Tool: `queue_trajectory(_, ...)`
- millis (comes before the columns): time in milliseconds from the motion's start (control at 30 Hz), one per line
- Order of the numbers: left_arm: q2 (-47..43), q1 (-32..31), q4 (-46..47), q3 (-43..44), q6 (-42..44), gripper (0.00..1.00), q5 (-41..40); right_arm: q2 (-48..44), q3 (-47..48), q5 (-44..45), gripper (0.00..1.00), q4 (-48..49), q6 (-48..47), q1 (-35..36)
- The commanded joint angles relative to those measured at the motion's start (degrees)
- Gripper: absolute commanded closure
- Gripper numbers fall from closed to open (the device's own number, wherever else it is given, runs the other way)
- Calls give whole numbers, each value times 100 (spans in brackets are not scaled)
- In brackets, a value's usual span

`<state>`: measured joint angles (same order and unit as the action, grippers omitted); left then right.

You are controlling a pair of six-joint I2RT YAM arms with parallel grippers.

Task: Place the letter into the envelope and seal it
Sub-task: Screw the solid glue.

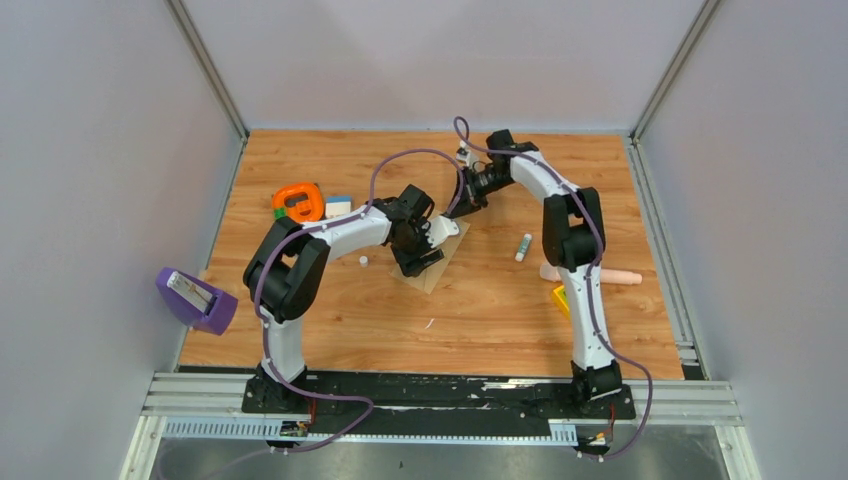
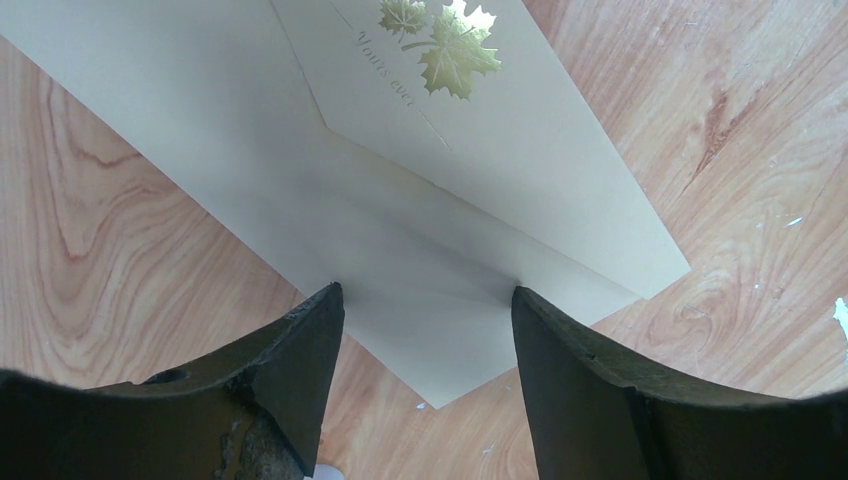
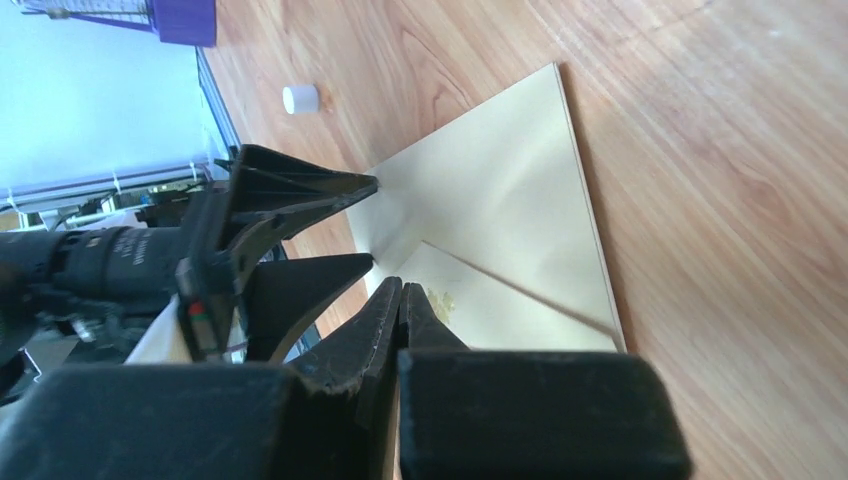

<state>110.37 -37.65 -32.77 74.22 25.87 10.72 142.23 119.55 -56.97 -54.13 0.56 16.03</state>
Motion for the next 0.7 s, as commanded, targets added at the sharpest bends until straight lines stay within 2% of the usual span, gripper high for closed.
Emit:
queue_trajectory(0, 373, -98, -190, -111, -117, 27, 99, -645, 258, -188, 100, 69, 78, -313)
queue_trajectory(133, 355, -101, -191, -56, -258, 20, 202, -929, 5, 41, 100, 69, 15, -650)
queue_trajectory(333, -253, -94, 168, -31, -607, 2, 318, -1821, -593, 534, 85, 77, -407, -1247)
queue_trajectory(467, -958, -46, 479, -86, -687, 0, 160, -2731, -1269, 949, 72, 148, -815, -1546)
queue_trajectory(667, -1736, 383, 503, 29, -588, 0, 111, -4321, -2550, 1467, 44, 571, -1299, -2004)
